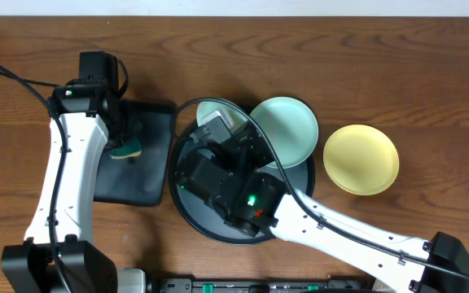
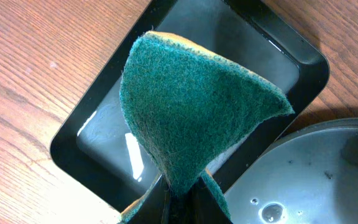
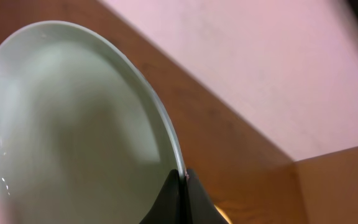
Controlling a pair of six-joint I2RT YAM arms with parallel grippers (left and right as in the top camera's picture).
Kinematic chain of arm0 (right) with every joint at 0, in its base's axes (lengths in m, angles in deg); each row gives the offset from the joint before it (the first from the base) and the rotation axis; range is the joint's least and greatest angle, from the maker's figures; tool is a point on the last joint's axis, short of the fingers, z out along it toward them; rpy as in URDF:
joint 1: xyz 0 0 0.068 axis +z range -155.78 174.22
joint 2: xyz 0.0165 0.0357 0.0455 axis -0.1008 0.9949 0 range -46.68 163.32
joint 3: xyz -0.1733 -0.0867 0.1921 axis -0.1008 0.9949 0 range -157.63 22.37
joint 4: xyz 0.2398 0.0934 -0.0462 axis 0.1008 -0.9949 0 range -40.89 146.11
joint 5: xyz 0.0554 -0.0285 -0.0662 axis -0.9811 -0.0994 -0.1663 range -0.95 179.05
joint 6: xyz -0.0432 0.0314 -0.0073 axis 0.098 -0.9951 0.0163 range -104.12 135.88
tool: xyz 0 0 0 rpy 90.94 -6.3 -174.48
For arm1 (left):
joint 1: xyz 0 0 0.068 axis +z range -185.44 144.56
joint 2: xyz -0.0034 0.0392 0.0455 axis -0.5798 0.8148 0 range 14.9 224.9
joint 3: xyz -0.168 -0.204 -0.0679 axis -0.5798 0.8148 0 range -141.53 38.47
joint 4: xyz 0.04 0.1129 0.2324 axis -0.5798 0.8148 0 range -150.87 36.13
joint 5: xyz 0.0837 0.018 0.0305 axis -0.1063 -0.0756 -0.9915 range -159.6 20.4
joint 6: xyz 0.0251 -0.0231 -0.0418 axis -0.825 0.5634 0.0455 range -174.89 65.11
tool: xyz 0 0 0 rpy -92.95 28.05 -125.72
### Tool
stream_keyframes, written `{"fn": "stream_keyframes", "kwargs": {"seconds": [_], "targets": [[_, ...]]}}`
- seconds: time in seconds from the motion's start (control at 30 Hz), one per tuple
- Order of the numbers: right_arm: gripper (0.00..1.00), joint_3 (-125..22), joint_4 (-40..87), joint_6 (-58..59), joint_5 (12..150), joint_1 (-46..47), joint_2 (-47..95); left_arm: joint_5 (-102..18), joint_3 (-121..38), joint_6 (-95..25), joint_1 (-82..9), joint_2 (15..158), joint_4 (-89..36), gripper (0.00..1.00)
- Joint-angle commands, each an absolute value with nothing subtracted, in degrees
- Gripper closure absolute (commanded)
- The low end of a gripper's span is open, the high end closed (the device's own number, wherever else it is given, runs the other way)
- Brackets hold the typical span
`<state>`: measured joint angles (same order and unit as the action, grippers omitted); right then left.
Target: Clean dirty plates on tray and stack at the side
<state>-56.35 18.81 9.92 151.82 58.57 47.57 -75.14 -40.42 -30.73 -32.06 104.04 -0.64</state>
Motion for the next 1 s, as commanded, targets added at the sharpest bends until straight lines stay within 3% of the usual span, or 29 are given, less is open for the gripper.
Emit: {"fn": "stream_keyframes", "kwargs": {"seconds": [0.0,0.43,0.73,0.97], "targets": [[0.99,-57.4,21.3,15.3,160.5,59.6,46.5,-76.1,-40.5,-31.3,-31.8,104.5,-0.5,0.92],[0.99,-57.4,23.0,17.2,156.8,59.0,46.5,-76.1,-40.5,-31.3,-31.8,104.5,-0.5,0.93],[0.99,-57.4,9.1,-0.1,124.4,53.2,46.6,-76.1,-40.5,-31.3,-31.8,104.5,-0.5,0.93],[0.99,-57.4,9.6,-1.3,99.6,42.3,46.5,-76.1,-40.5,-31.3,-31.8,104.5,-0.5,0.93]]}}
